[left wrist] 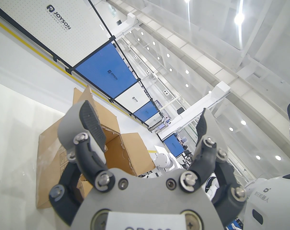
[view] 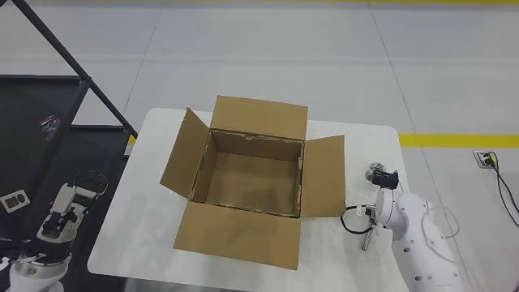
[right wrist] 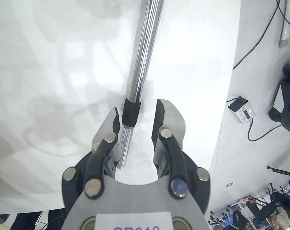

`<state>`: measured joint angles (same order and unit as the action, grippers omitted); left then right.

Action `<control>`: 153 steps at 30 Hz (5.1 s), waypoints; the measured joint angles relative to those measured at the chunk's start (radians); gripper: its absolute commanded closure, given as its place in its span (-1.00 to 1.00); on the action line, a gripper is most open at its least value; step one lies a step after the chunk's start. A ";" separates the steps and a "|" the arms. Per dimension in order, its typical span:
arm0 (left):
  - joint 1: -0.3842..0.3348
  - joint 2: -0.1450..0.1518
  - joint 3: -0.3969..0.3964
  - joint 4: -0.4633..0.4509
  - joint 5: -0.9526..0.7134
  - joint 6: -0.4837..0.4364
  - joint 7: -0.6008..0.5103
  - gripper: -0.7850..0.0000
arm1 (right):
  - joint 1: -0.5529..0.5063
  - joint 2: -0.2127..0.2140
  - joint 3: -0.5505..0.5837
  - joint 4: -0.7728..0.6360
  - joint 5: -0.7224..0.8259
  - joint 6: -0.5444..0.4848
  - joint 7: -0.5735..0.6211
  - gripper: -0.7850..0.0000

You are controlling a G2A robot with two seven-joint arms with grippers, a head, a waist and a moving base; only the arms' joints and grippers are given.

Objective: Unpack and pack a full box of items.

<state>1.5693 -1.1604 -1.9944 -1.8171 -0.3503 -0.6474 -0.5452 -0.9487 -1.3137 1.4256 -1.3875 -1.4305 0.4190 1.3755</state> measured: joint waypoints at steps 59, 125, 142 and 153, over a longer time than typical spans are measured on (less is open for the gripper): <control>0.000 0.000 0.000 0.000 0.000 0.000 0.000 -1.00 | -0.271 -0.011 0.145 -0.806 0.169 0.134 -0.314 1.00; 0.000 0.000 0.000 0.000 0.000 0.000 0.000 -1.00 | 0.741 -0.697 -1.022 1.070 0.317 -0.218 -0.398 0.49; 0.000 0.000 0.000 0.000 0.000 0.000 0.000 -1.00 | 0.761 -0.689 -0.997 1.067 0.388 -0.252 -0.424 0.11; 0.000 0.000 0.000 0.000 0.000 0.000 0.000 -1.00 | 0.778 -0.618 -0.898 0.899 0.420 -0.351 -0.409 -0.29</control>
<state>1.5693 -1.1604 -1.9944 -1.8171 -0.3503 -0.6474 -0.5452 -0.1704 -1.9321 0.5276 -0.4880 -1.0101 0.0677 0.9666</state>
